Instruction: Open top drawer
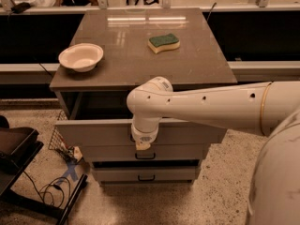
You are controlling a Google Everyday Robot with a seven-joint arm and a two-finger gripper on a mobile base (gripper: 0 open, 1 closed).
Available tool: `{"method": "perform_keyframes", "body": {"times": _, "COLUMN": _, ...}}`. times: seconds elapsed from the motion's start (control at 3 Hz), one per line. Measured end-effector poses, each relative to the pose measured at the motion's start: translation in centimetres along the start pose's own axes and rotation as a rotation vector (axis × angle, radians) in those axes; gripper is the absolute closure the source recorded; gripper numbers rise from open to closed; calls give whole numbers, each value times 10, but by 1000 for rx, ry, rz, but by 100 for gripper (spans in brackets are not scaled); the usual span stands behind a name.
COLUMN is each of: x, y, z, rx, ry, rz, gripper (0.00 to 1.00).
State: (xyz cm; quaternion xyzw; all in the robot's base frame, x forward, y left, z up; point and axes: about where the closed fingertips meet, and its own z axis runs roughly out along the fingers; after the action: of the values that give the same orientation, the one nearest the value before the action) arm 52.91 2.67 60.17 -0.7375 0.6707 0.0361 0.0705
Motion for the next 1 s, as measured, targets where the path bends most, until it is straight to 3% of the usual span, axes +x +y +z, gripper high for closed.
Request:
{"method": "perform_keyframes", "body": {"times": 0.67, "x": 0, "y": 4, "z": 0, "rx": 4, "ry": 2, "rz": 3, "gripper": 100}}
{"method": "perform_keyframes", "body": {"times": 1.0, "x": 1, "y": 4, "z": 1, "rx": 2, "ry": 3, "rz": 2, "gripper": 82}}
